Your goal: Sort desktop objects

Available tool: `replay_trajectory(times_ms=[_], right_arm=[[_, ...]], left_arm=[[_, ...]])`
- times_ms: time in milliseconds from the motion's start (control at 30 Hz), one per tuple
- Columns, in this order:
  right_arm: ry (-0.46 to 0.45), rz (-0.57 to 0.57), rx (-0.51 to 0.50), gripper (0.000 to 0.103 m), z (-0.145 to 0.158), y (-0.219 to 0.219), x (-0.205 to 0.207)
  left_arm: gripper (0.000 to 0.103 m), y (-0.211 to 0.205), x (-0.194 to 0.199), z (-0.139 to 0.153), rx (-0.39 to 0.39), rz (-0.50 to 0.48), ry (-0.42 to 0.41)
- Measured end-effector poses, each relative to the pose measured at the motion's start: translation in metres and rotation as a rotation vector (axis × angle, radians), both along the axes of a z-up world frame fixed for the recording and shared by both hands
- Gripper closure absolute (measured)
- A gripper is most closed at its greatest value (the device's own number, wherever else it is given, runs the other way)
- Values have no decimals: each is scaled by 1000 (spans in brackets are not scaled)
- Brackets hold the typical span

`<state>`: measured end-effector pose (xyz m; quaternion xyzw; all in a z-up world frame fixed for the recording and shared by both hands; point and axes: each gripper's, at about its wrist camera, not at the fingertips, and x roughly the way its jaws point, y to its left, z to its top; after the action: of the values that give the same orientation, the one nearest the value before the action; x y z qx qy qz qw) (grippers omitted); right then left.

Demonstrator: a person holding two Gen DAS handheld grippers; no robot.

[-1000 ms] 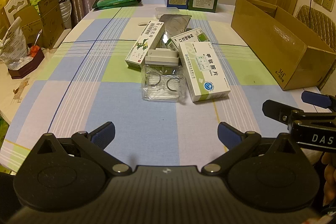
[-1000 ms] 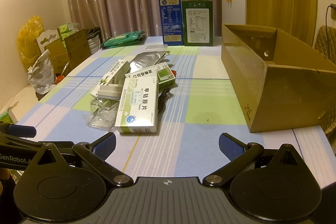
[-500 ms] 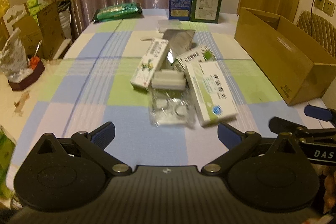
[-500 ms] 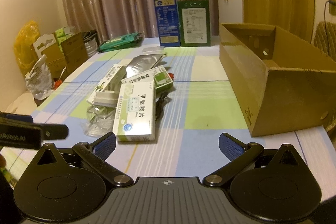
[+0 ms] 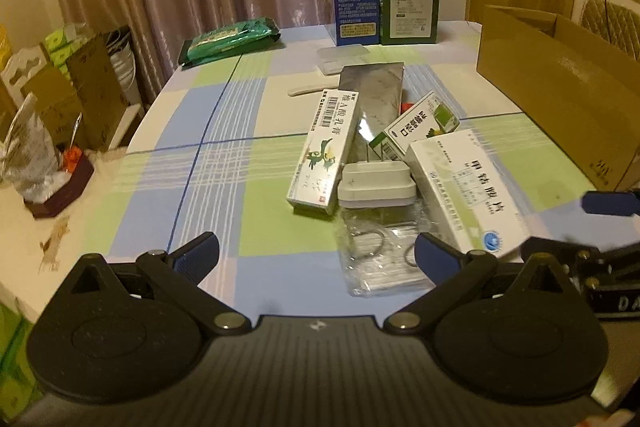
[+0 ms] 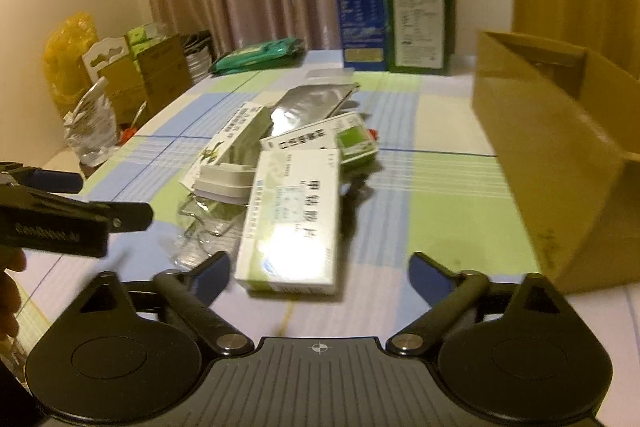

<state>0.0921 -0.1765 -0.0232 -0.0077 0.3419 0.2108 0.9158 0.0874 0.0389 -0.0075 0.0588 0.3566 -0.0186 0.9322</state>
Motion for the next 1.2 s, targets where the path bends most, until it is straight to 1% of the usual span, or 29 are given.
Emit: replay_trajectory(times_ms=[33, 133, 267, 300, 433, 567, 600, 633, 667, 700, 867, 967, 1100, 1200], right_arm=[[6, 6, 0, 16, -2, 4, 4], [12, 23, -3, 18, -7, 14, 13], [23, 35, -16, 18, -16, 25, 25], [29, 33, -20, 18, -19, 27, 27], [62, 16, -27, 18, -28, 29, 37], [60, 26, -33, 19, -32, 36, 41], [57, 26, -37, 21, -32, 37, 42], [54, 27, -45, 29, -33, 38, 42], [54, 27, -49, 33, -33, 38, 43], [53, 22, -47, 33, -33, 38, 44], [28, -34, -64, 34, -28, 26, 40], [16, -82, -75, 34, -25, 12, 37], [12, -149, -94, 34, -24, -6, 38], [33, -187, -103, 34, -29, -18, 41]], left_arm=[[1, 1, 2, -2, -2, -6, -3], [1, 8, 6, -11, -19, -6, 4], [1, 18, 10, -19, -68, 13, 47], [1, 19, 10, -20, -75, 26, 49], [1, 23, 8, -23, -91, 17, 51], [1, 25, 8, -26, -114, 24, 62], [1, 26, 8, -26, -121, 26, 60], [1, 26, 8, -25, -130, 25, 55], [1, 25, 9, -25, -136, 21, 48], [1, 24, 9, -24, -139, 17, 43], [1, 13, 10, -25, -155, -40, 26], [1, 2, 14, -30, -159, -82, 30], [1, -14, 26, -39, -144, -96, 36], [1, -24, 33, -45, -124, -97, 32]])
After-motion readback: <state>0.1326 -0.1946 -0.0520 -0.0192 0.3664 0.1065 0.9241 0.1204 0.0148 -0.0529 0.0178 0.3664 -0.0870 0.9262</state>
